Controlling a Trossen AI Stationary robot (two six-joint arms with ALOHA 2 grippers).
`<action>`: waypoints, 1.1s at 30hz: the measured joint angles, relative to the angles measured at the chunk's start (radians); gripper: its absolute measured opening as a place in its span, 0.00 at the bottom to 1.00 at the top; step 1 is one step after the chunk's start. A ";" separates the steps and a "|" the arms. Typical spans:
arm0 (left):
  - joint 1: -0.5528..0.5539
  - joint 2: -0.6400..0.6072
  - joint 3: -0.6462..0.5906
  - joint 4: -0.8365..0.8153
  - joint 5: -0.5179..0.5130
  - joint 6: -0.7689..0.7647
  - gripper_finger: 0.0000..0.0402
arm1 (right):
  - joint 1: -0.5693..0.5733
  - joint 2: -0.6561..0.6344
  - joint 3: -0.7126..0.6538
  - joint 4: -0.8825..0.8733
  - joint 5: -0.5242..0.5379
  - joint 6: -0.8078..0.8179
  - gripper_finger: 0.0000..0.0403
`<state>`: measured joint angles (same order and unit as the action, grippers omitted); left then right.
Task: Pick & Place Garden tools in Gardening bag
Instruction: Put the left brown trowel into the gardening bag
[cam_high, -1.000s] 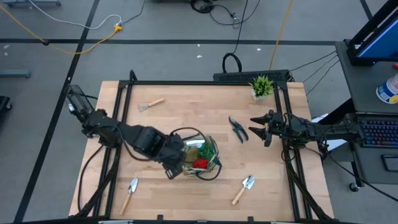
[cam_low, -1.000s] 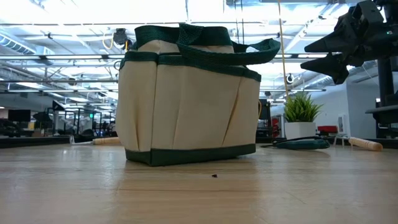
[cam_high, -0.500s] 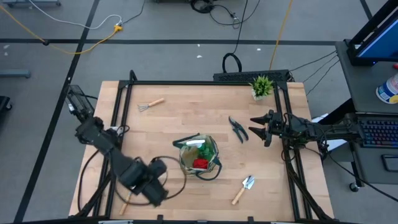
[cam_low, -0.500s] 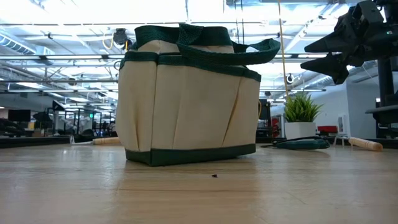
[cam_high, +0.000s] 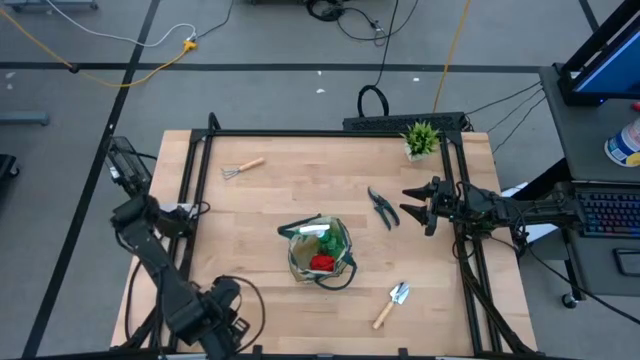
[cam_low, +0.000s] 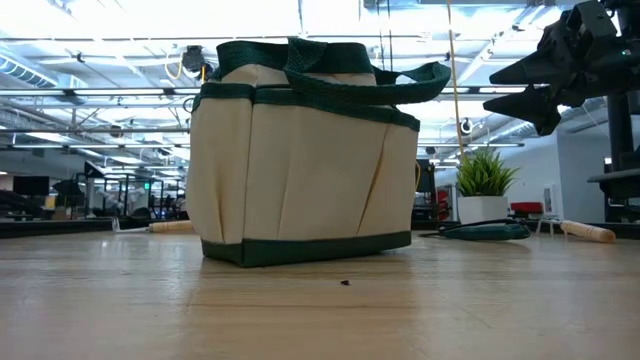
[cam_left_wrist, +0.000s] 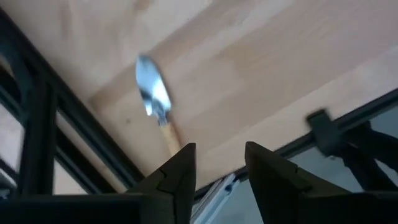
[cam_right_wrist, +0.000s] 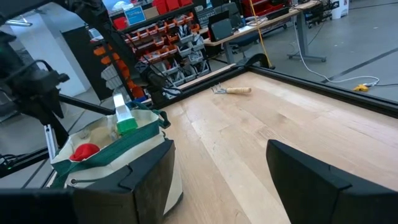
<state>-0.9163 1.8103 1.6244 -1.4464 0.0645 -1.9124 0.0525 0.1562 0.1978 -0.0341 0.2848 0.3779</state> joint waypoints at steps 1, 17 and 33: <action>-0.010 0.000 -0.018 0.020 0.009 -0.017 0.36 | 0.000 0.000 0.000 0.000 0.000 0.000 0.62; -0.075 0.000 -0.316 0.337 0.154 -0.205 0.36 | 0.000 0.000 0.000 0.000 0.000 0.000 0.62; -0.158 0.000 -0.403 0.471 0.157 -0.387 0.36 | 0.000 0.000 0.000 0.009 0.000 0.003 0.62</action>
<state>-1.0748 1.8107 1.2209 -0.9754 0.2216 -2.2997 0.0525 0.1562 0.1978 -0.0254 0.2852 0.3805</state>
